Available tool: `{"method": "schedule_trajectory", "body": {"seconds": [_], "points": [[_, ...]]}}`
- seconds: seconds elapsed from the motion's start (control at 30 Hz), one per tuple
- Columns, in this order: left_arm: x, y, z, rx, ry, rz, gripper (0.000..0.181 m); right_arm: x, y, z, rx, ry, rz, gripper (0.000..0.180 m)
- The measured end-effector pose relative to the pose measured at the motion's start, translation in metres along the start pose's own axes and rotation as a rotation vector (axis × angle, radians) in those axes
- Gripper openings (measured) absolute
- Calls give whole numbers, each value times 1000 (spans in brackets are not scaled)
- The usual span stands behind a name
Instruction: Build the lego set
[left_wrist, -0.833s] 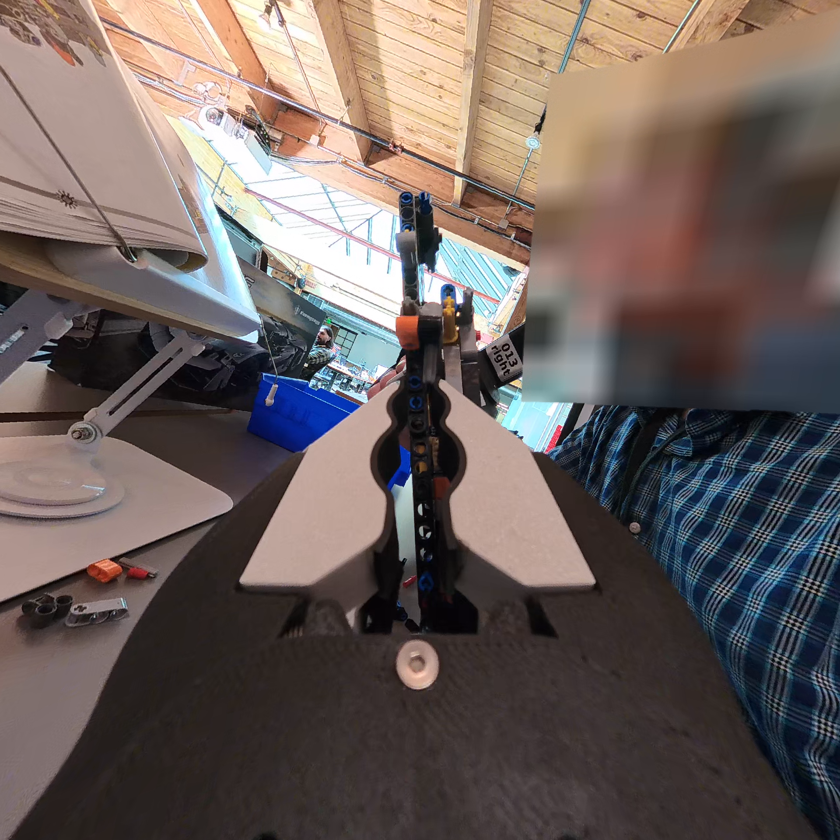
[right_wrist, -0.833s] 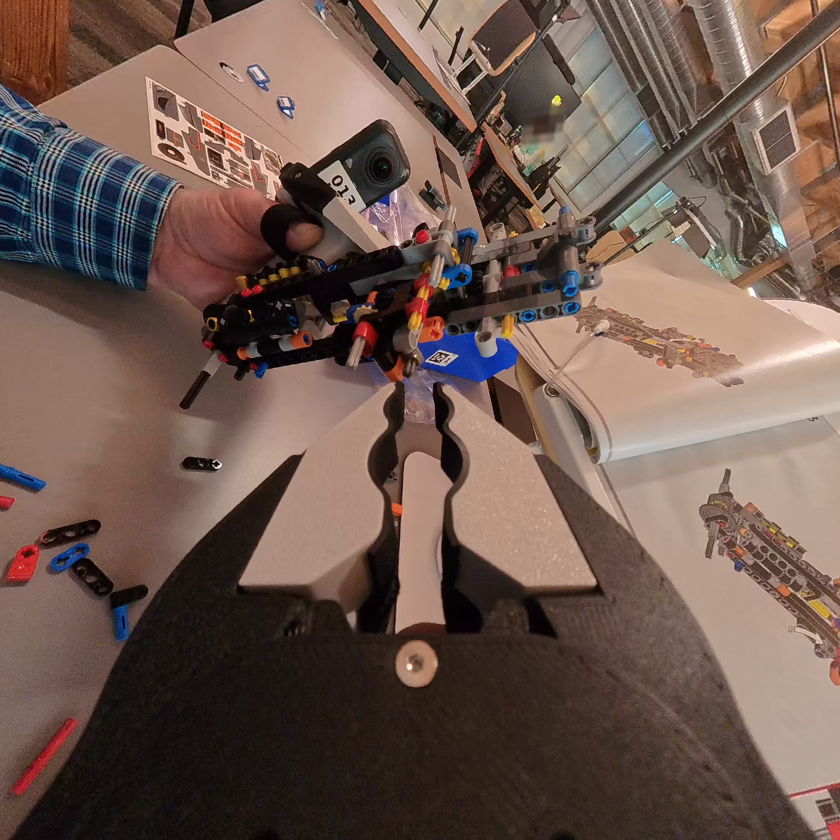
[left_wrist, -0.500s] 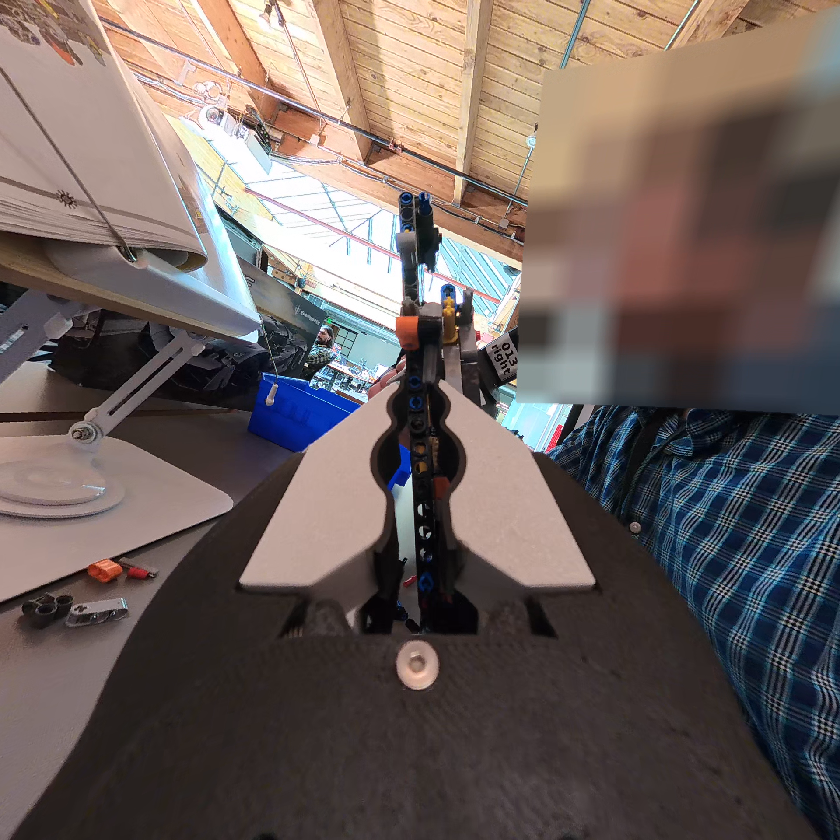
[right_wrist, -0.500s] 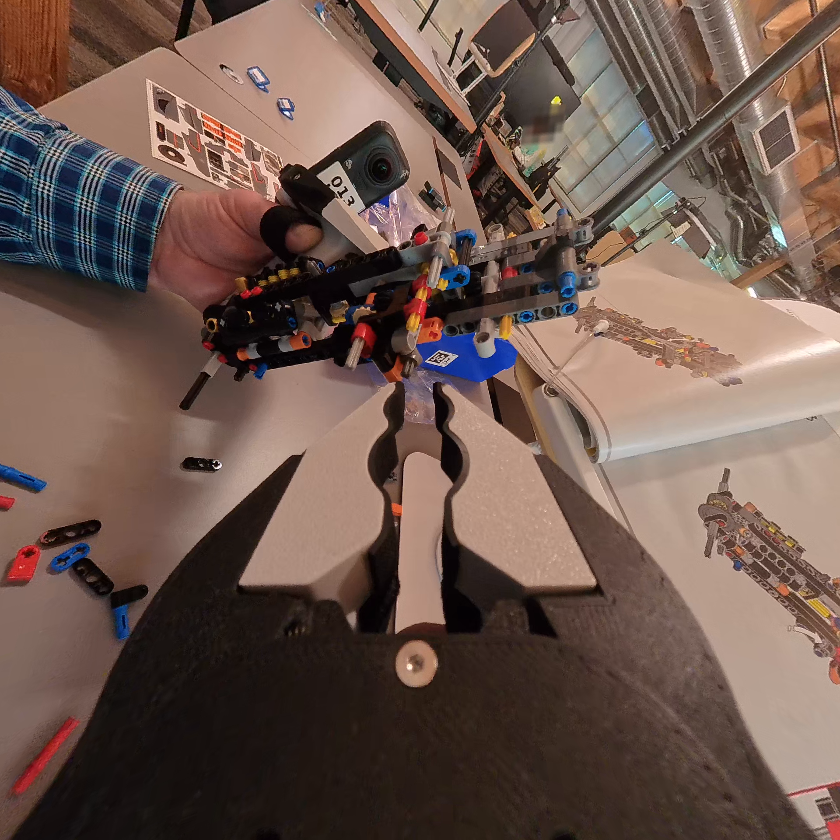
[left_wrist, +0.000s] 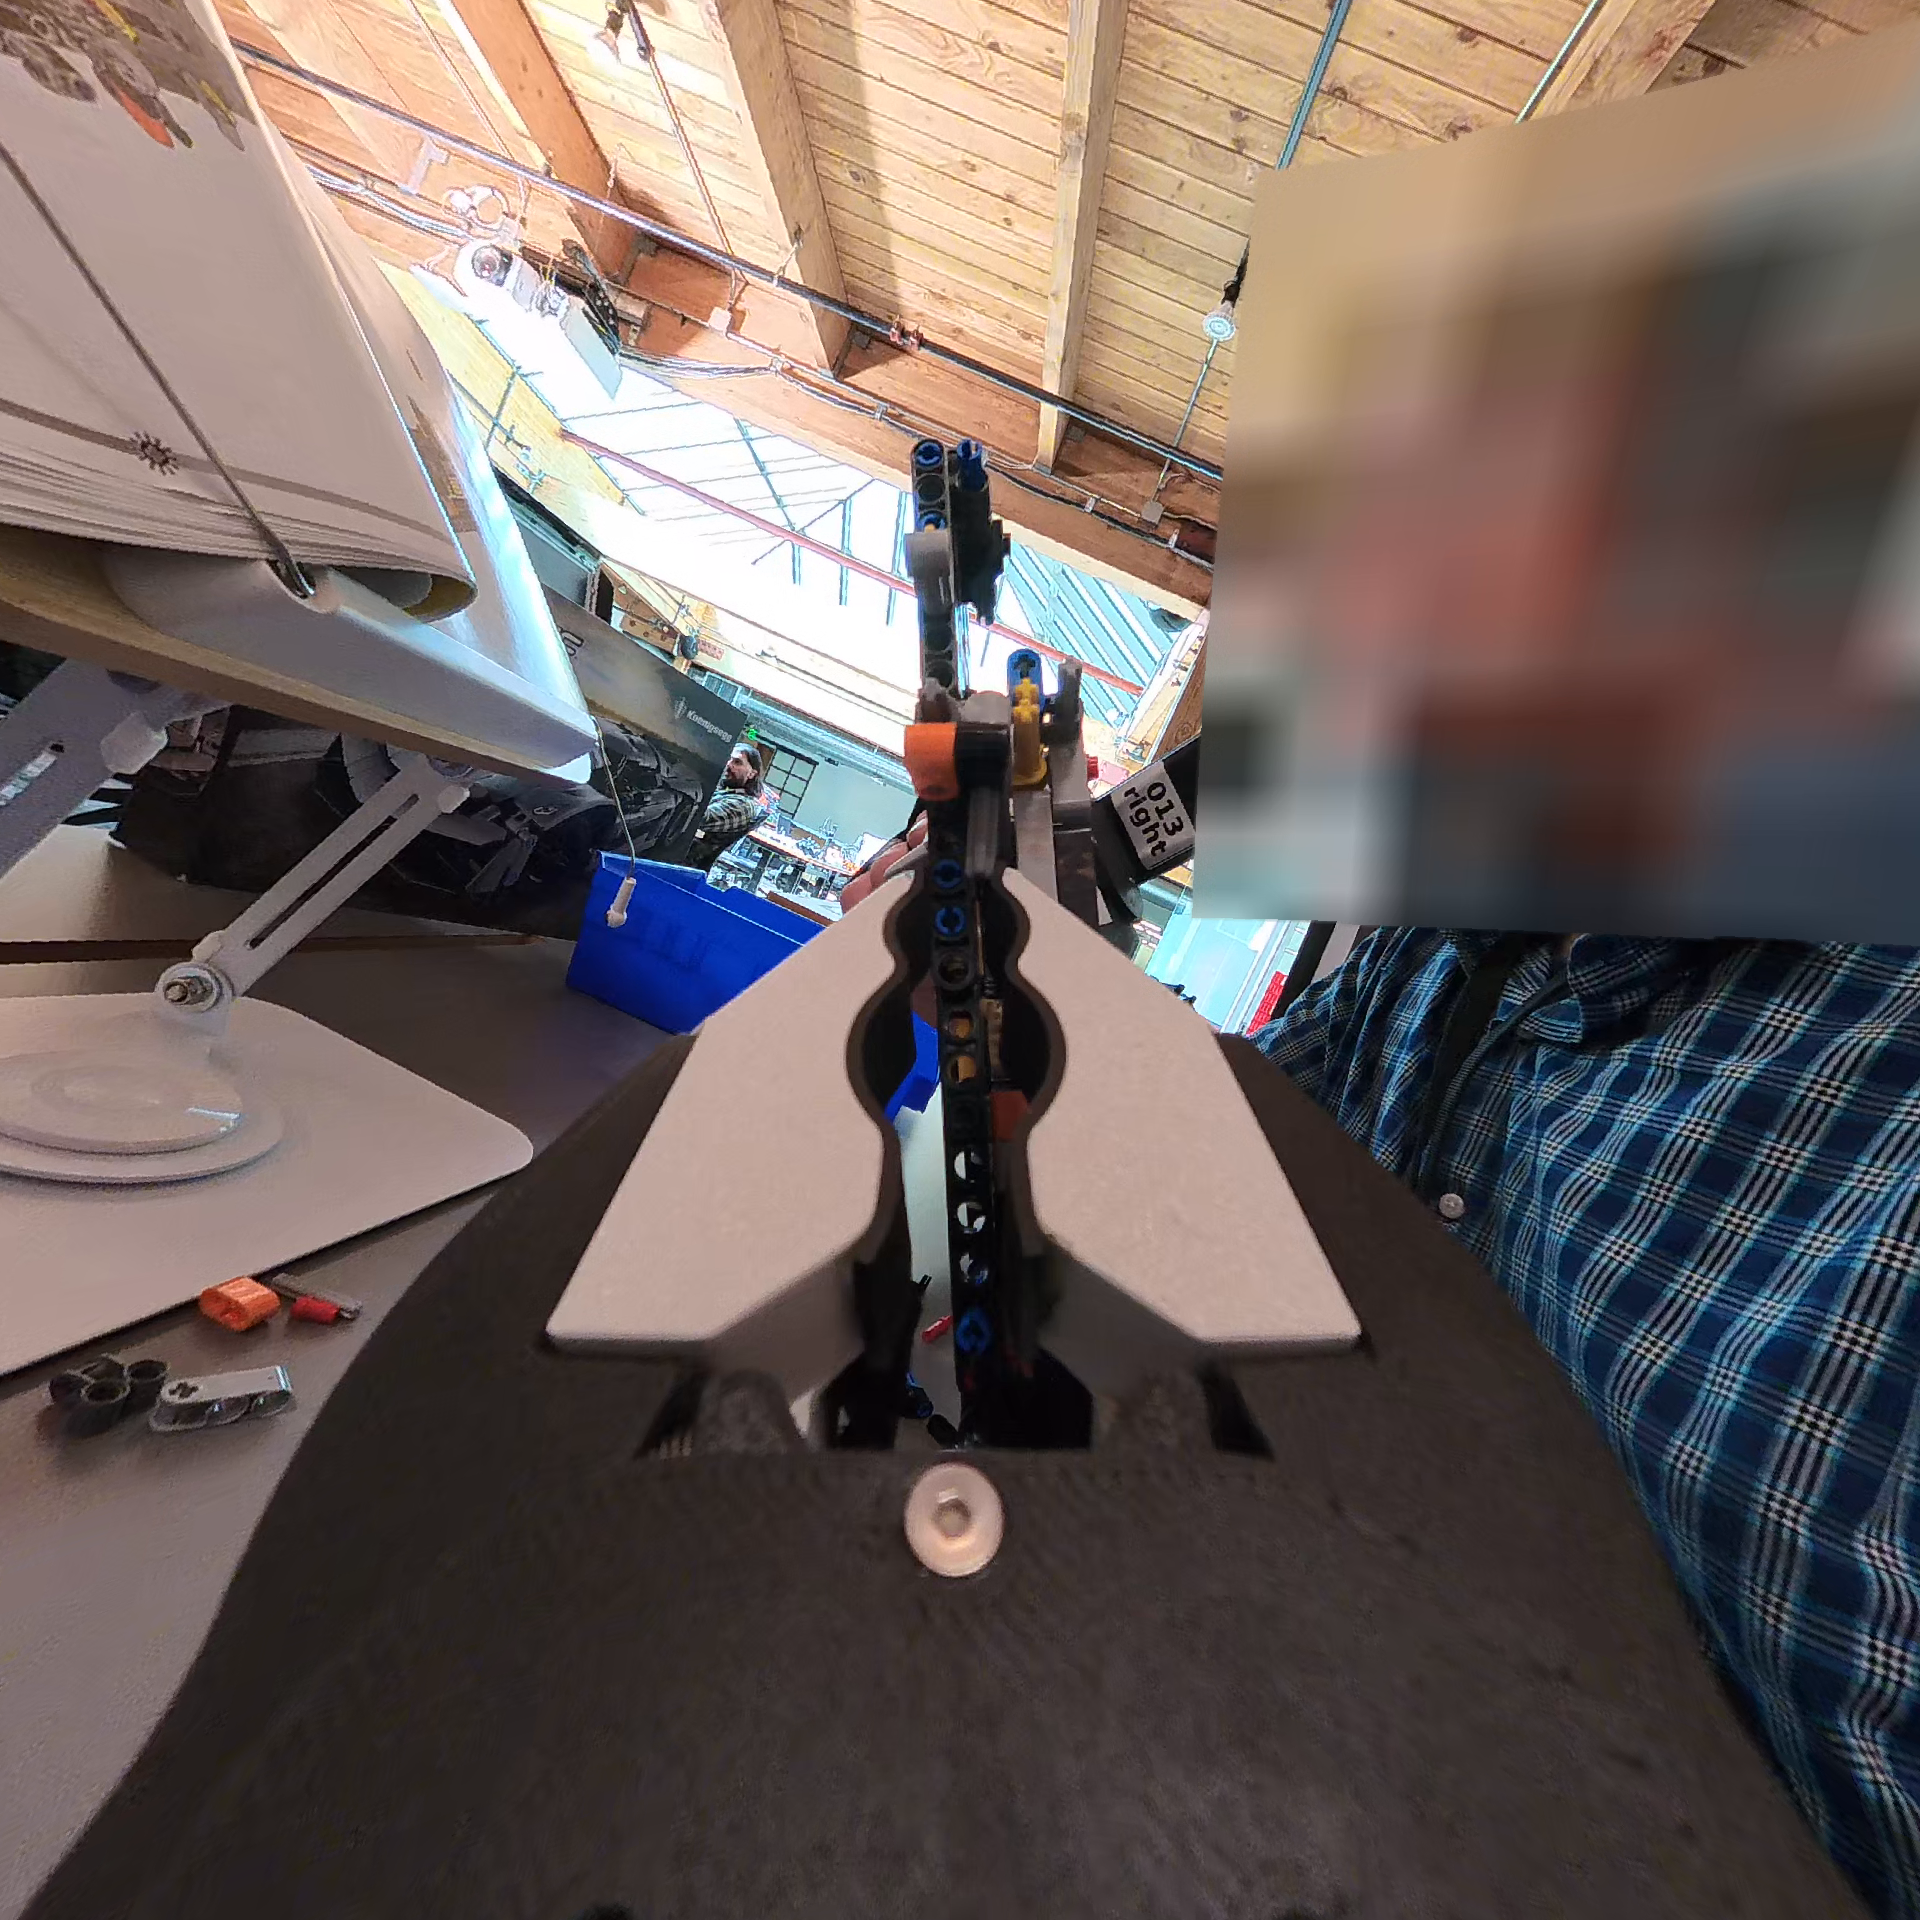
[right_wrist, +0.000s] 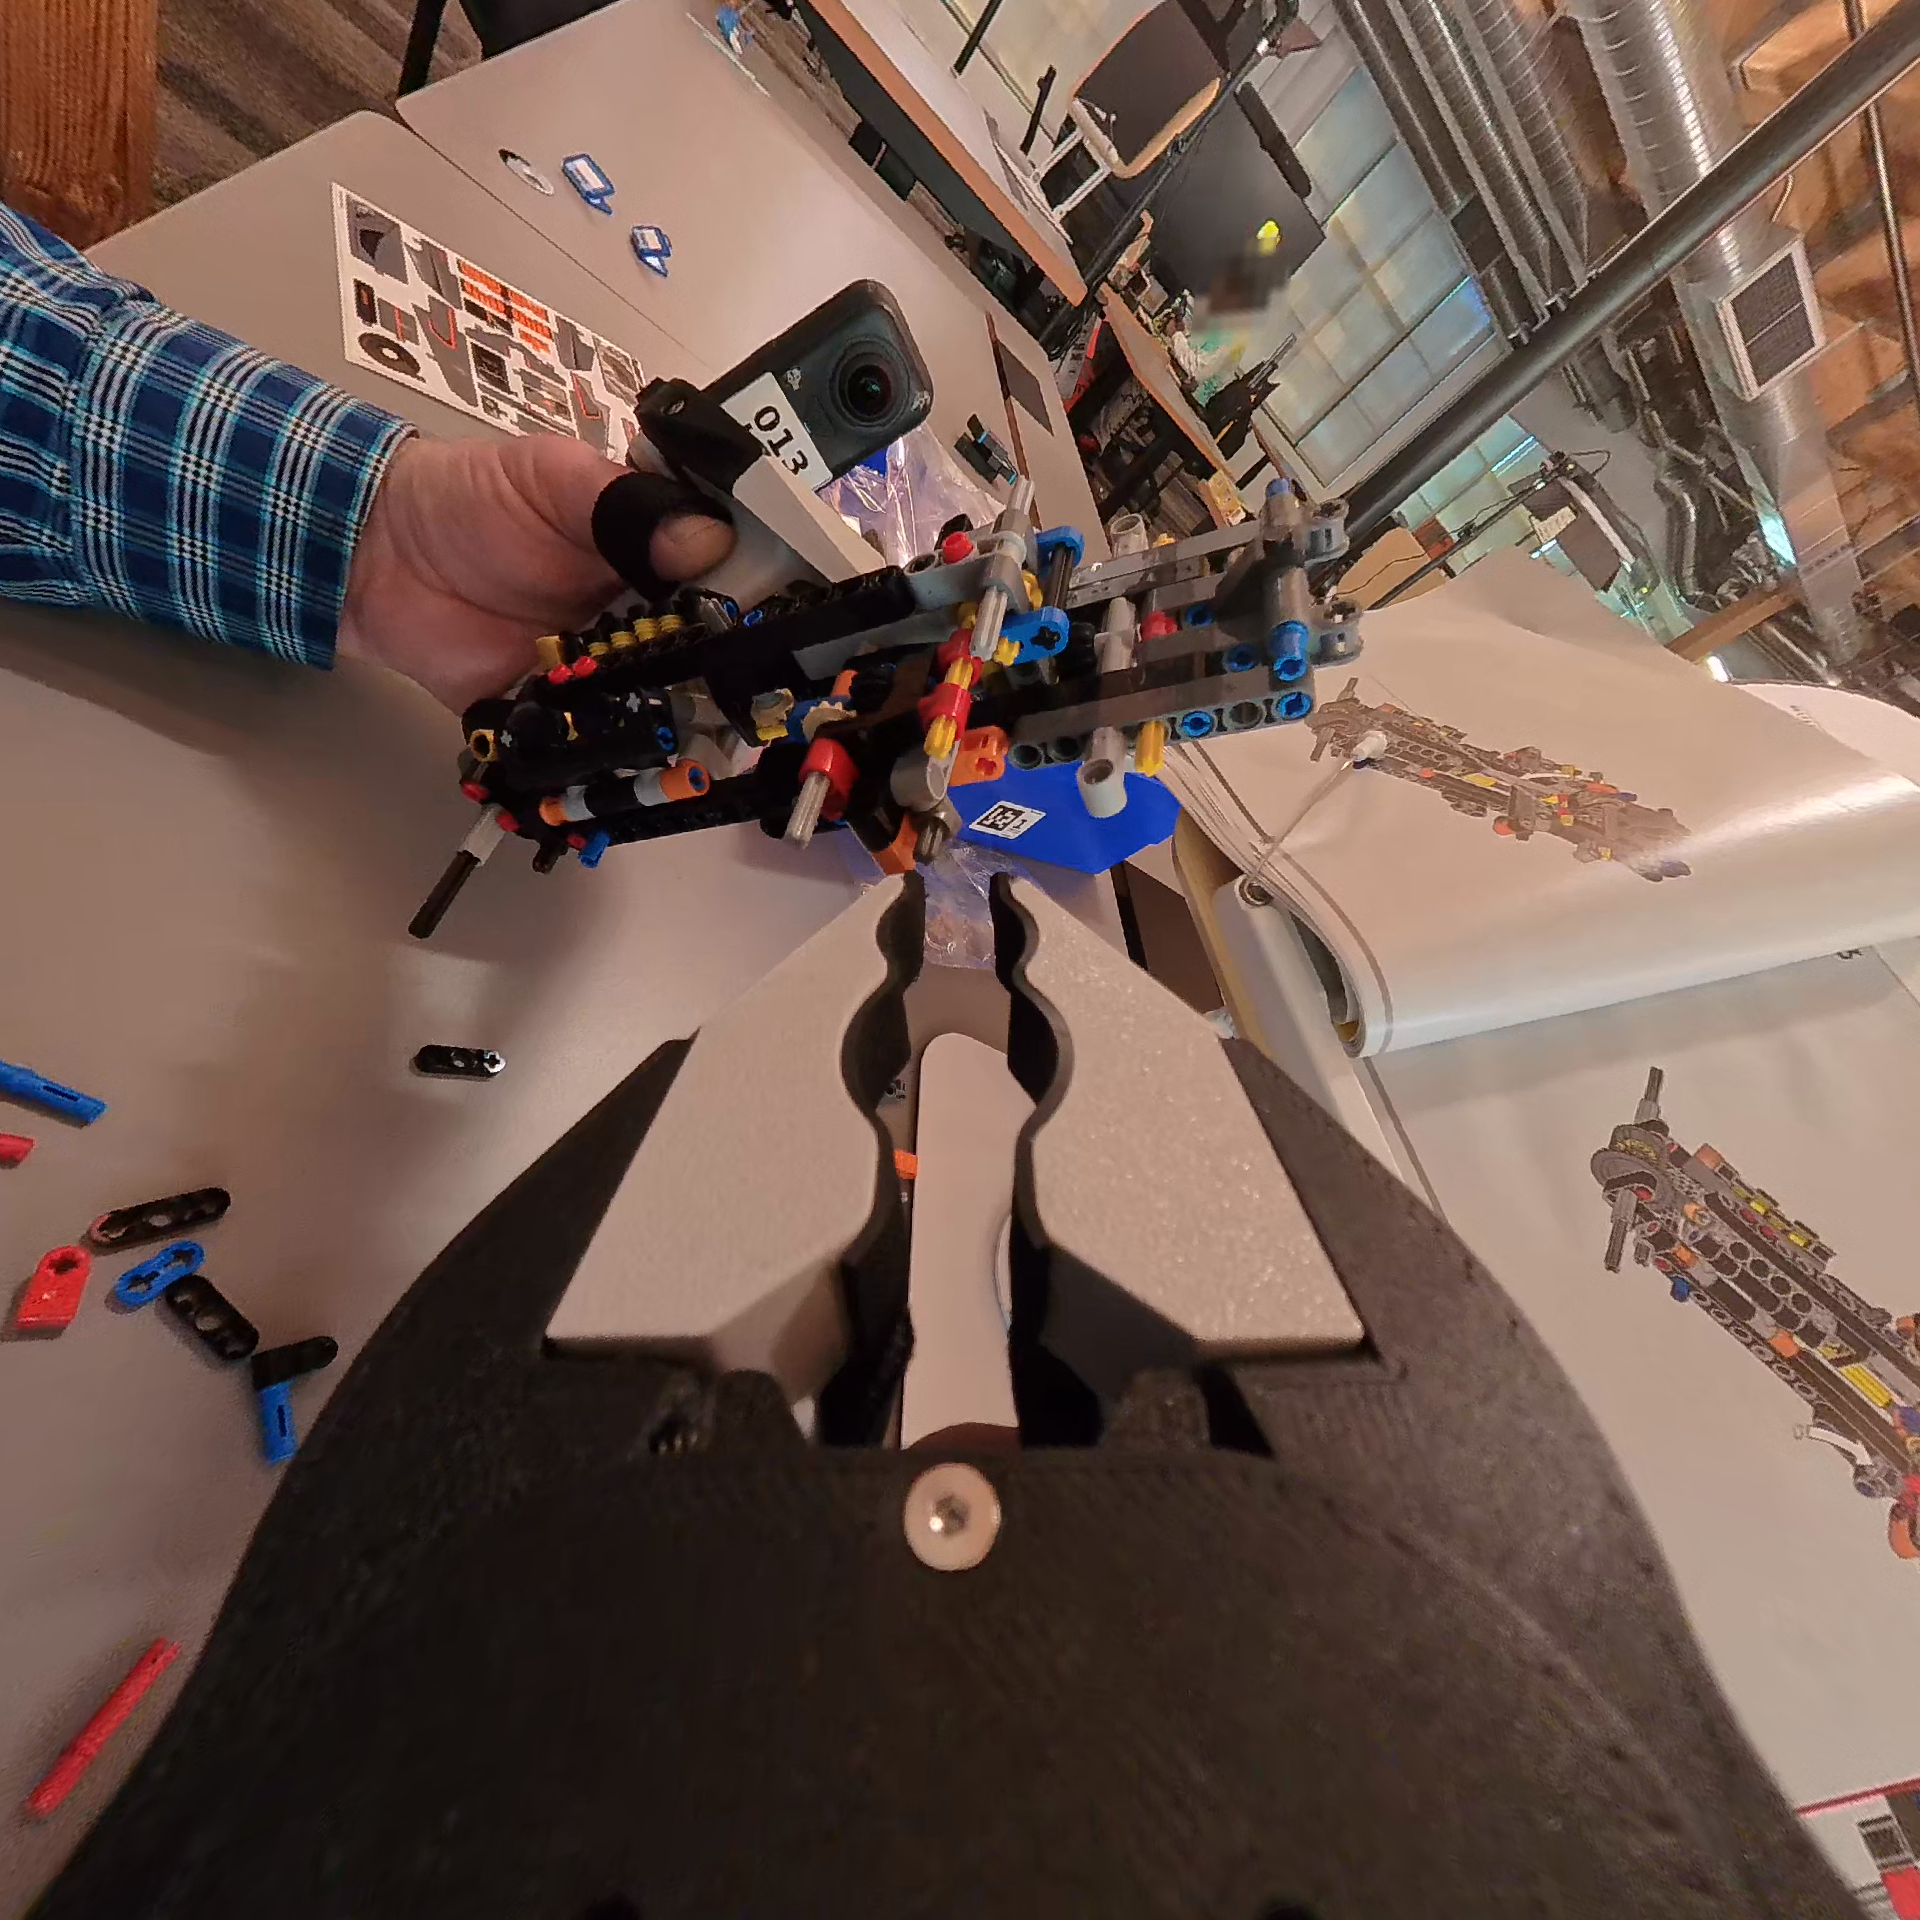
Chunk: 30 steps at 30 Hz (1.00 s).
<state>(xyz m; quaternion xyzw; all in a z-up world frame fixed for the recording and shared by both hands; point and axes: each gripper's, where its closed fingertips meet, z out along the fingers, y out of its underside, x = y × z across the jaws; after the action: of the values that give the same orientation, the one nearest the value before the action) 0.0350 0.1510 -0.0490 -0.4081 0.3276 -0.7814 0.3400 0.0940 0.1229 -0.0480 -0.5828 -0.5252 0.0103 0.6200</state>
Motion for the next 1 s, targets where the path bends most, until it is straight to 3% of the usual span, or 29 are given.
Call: {"method": "schedule_trajectory", "body": {"seconds": [0.8,1.0], "points": [[0,0,0,5,6,-7,8,1,0,0,3,0,8,10],[6,-6,-3,35,31,10,8,21,4,-10,42,26,115,10]]}}
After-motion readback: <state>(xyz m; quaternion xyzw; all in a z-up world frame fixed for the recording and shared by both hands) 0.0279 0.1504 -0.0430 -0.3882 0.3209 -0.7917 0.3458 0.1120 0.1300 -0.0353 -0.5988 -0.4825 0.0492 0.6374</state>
